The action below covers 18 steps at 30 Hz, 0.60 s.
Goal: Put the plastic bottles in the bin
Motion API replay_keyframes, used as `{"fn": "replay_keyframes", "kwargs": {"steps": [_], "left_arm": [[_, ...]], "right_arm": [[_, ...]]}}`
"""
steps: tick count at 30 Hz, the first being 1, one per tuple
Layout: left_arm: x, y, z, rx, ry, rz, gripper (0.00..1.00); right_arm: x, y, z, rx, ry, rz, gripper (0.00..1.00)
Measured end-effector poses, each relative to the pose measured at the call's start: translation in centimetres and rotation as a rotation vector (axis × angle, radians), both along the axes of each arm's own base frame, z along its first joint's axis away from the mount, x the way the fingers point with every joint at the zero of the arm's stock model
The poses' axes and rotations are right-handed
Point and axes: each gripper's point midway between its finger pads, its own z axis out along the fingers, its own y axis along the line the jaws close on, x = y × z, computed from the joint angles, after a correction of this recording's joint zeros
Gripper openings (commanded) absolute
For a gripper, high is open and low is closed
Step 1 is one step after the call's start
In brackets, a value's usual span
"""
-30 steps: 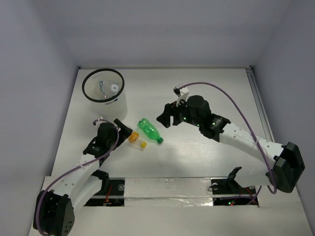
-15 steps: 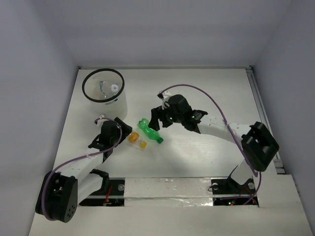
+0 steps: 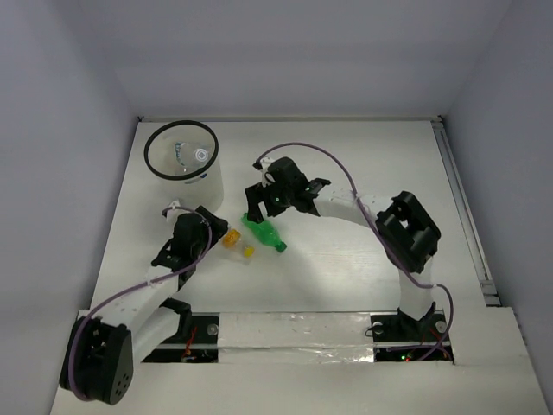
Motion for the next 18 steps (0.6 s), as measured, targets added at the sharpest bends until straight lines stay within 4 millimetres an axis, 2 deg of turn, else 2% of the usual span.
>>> {"fn": "replay_keyframes", "kwargs": {"steps": [5, 8, 14, 18], "left_arm": [[-0.9, 0.3, 3.8, 0.010, -0.106, -0.027, 0.44], [-1.6, 0.0, 6.1, 0.012, -0.155, -0.056, 0.43], [-3.6, -2.6, 10.1, 0.019, -0.176, -0.188, 0.44], [-4.3, -2.7, 14.3, 0.046, -0.220, -0.226, 0.44]], "right_arm": [[0.3, 0.2, -3.2, -0.073, 0.051, 0.015, 0.87], [0.4, 0.4, -4.2, -0.102, 0.072, 0.027, 0.87], [1.0, 1.2, -4.2, -0.111, 0.079, 0.044, 0.86], [1.1, 1.6, -4.0, -0.107, 0.082, 0.056, 0.73]]}}
